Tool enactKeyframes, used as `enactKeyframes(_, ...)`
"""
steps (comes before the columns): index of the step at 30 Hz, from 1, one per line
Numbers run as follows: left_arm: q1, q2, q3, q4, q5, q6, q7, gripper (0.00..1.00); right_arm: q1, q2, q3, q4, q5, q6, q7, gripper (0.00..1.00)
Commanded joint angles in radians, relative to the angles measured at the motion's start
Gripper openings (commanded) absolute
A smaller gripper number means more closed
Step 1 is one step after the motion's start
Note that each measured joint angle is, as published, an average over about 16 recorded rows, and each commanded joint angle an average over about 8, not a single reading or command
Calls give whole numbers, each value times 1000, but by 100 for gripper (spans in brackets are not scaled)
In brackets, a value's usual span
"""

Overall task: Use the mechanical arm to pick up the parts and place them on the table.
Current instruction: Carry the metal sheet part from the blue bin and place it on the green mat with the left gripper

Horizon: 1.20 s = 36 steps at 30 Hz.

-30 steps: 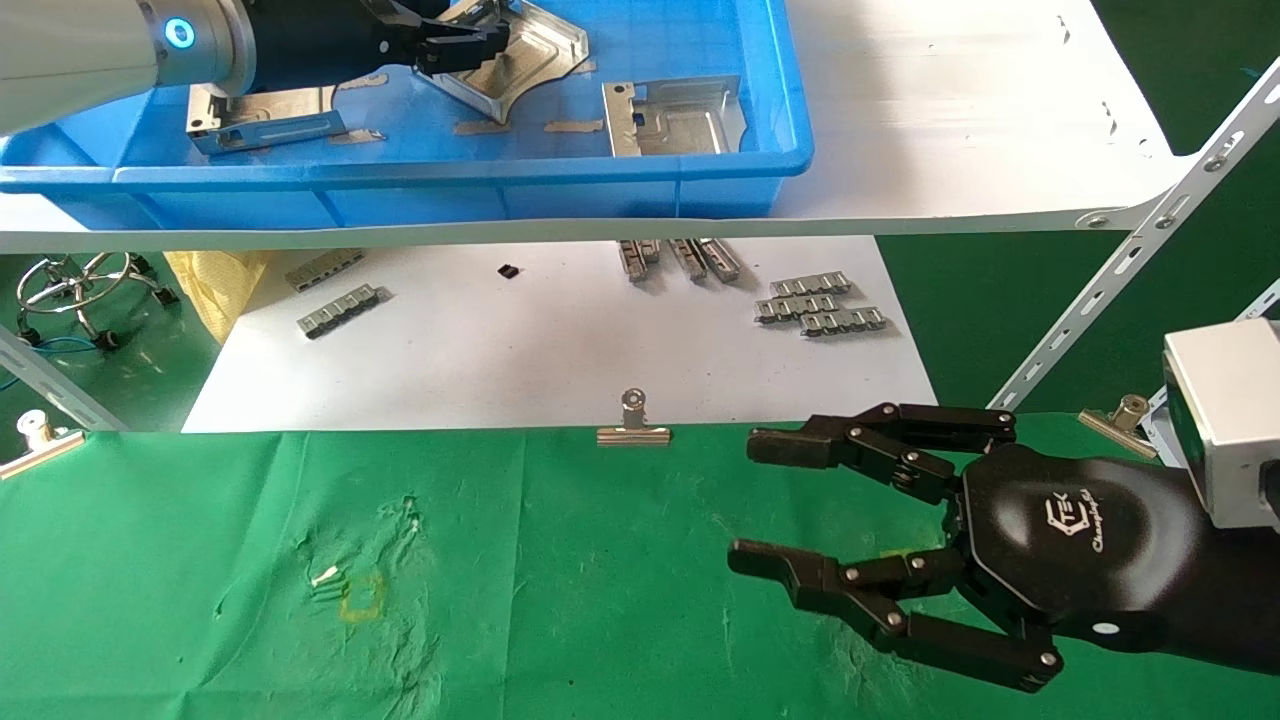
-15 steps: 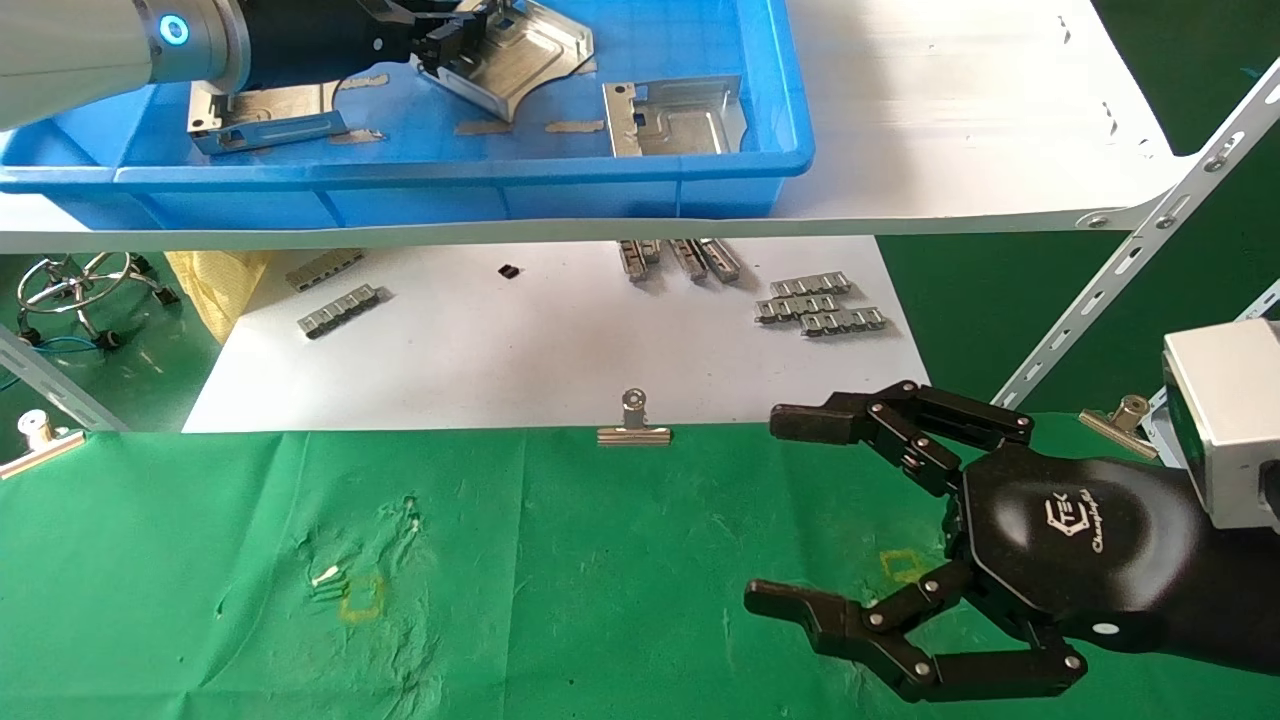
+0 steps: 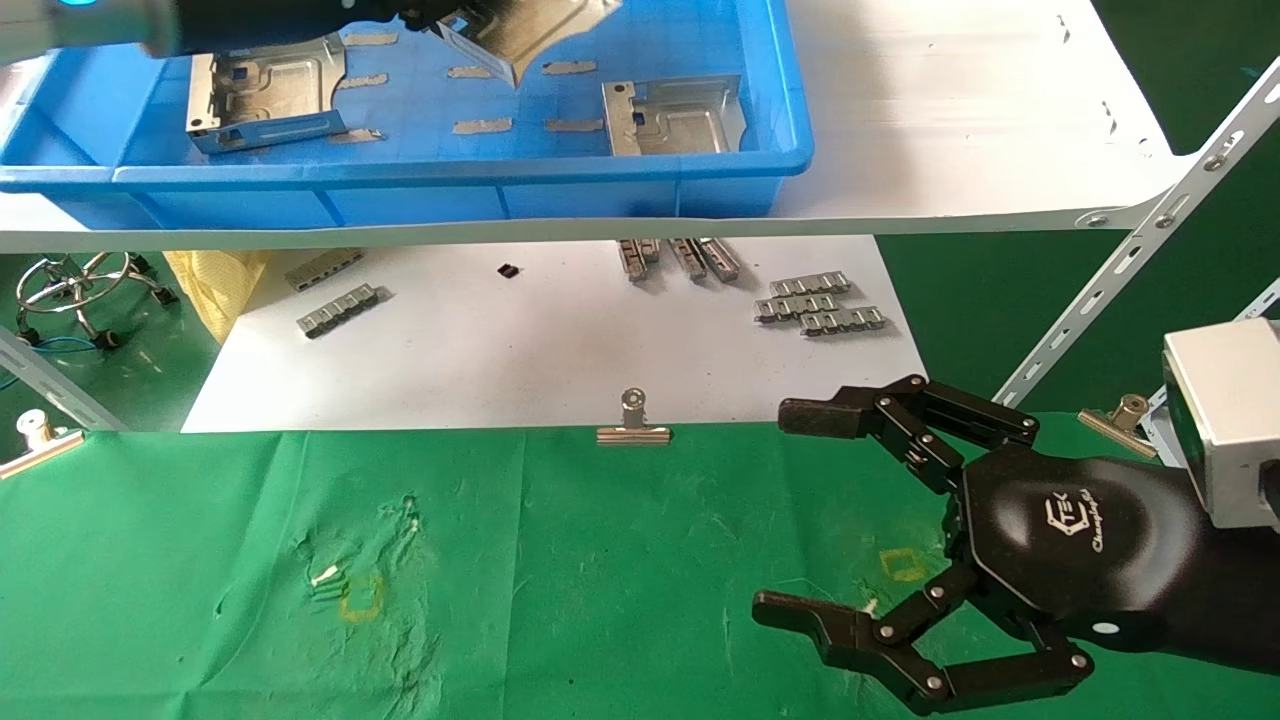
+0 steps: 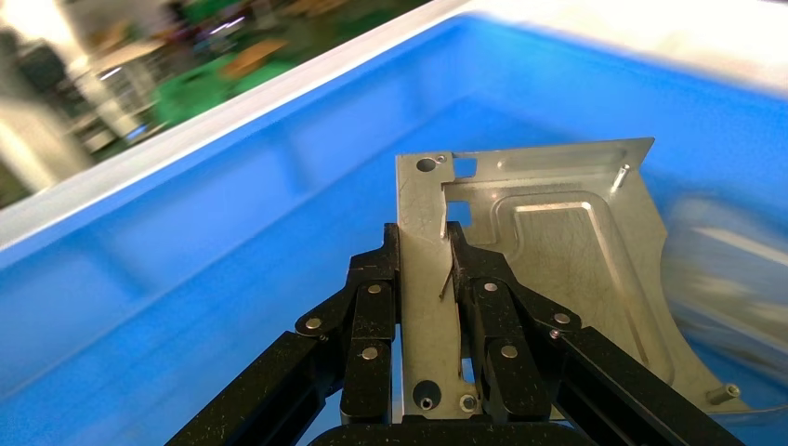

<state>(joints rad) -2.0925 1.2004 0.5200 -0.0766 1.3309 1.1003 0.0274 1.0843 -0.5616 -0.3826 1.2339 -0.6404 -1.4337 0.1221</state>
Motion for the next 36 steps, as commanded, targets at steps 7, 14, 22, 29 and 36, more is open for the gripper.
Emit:
enactKeyframes(7,17,-106,-23,-46,-47,349,126,0,0,0,0,0,0,0,0,100)
enactKeyframes(14,71,-163,-12,-134,-89,502,212,0,0,0,0,0,0,0,0,100)
enactKeyframes(22,237,-314,84,-480,-273,508,200,0,0,0,0,0,0,0,0,100)
enactKeyframes(29,374,-456,229,-645,-342,494,272,0,0,0,0,0,0,0,0,100)
enactKeyframes(36,417,-461,351,-546,-232,470,432,0,0,0,0,0,0,0,0,100)
